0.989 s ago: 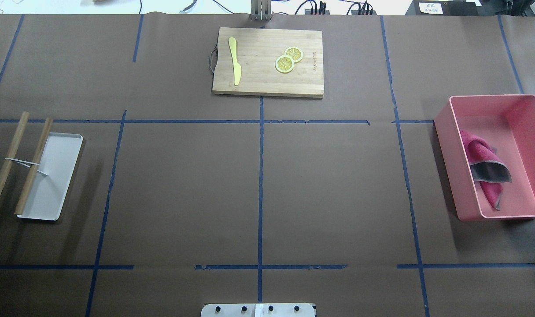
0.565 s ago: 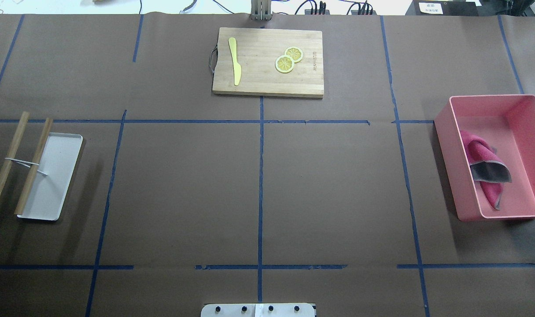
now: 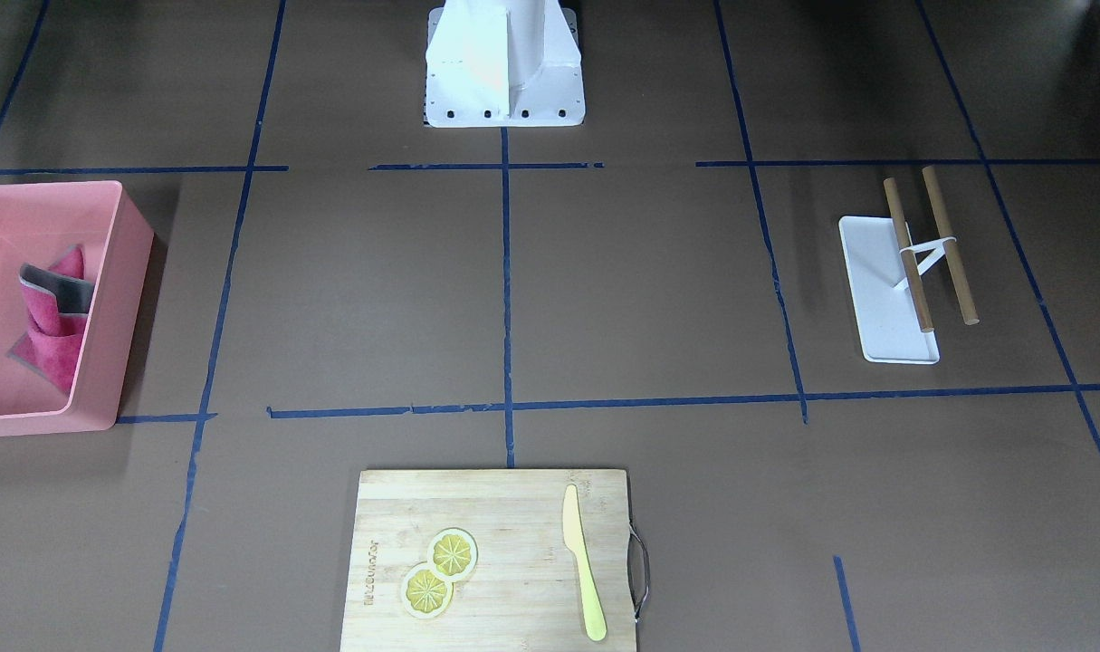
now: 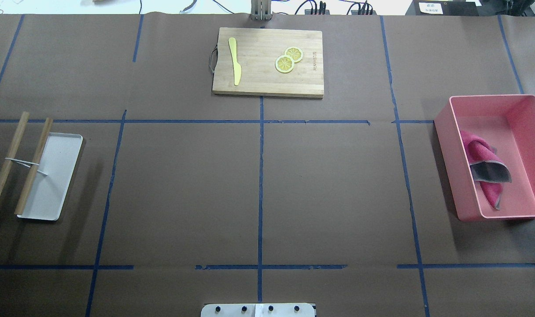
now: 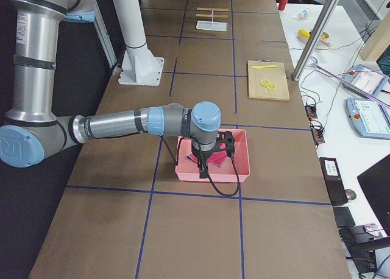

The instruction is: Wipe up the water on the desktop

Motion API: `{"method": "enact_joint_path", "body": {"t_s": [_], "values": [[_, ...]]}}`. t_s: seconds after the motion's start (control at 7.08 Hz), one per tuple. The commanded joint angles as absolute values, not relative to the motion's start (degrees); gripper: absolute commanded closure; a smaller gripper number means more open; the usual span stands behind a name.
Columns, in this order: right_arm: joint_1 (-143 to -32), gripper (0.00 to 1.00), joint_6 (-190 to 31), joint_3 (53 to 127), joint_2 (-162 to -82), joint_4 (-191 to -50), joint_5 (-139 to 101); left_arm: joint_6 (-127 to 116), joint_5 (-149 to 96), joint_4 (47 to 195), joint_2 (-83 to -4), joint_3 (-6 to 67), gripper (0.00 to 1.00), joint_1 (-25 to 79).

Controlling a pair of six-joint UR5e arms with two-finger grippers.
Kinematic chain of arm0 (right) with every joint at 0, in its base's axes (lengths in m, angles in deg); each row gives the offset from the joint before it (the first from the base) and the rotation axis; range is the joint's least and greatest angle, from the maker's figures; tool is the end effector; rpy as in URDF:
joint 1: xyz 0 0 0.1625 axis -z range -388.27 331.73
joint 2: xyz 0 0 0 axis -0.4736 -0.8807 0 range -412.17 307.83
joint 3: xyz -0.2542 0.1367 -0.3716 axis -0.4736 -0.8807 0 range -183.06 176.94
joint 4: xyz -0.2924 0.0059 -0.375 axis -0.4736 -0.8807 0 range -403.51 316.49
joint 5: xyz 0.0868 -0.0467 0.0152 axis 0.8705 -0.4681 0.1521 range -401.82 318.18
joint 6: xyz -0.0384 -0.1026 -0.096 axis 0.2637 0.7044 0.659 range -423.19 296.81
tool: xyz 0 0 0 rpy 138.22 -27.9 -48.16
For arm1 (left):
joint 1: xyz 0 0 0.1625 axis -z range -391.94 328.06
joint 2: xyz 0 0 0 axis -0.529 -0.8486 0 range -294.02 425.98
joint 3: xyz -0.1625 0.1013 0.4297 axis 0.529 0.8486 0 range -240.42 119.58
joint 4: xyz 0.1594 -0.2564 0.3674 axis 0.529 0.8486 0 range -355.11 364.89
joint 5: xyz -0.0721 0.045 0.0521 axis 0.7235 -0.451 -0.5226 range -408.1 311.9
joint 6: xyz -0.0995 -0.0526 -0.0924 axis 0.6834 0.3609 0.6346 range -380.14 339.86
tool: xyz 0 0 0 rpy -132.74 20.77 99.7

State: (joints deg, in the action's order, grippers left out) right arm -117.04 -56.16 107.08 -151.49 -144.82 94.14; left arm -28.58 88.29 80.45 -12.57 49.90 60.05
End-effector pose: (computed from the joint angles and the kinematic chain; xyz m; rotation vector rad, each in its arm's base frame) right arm 0.0185 -0.4715 0.6431 0.0327 -0.8021 -0.1330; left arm -0.0433 -0.4458 0.6628 -0.0179 0.8141 0.0669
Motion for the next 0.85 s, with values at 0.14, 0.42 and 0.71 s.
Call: {"method": "enact_joint_path", "body": {"t_s": [0.14, 0.42, 0.71], "values": [[-117.04, 0.0, -56.33, 106.28, -151.31, -144.85, 94.15, -28.58, 88.31, 80.57, -12.68, 49.88, 0.0, 60.08], [-117.04, 0.0, -56.59, 105.4, -151.13, -144.85, 94.41, -28.58, 88.39, 80.65, -12.68, 49.97, 0.0, 60.08], [-117.04, 0.0, -56.51, 105.31, -151.04, -144.85, 94.32, -28.58, 88.39, 80.66, -12.68, 50.23, 0.0, 60.08]]}}
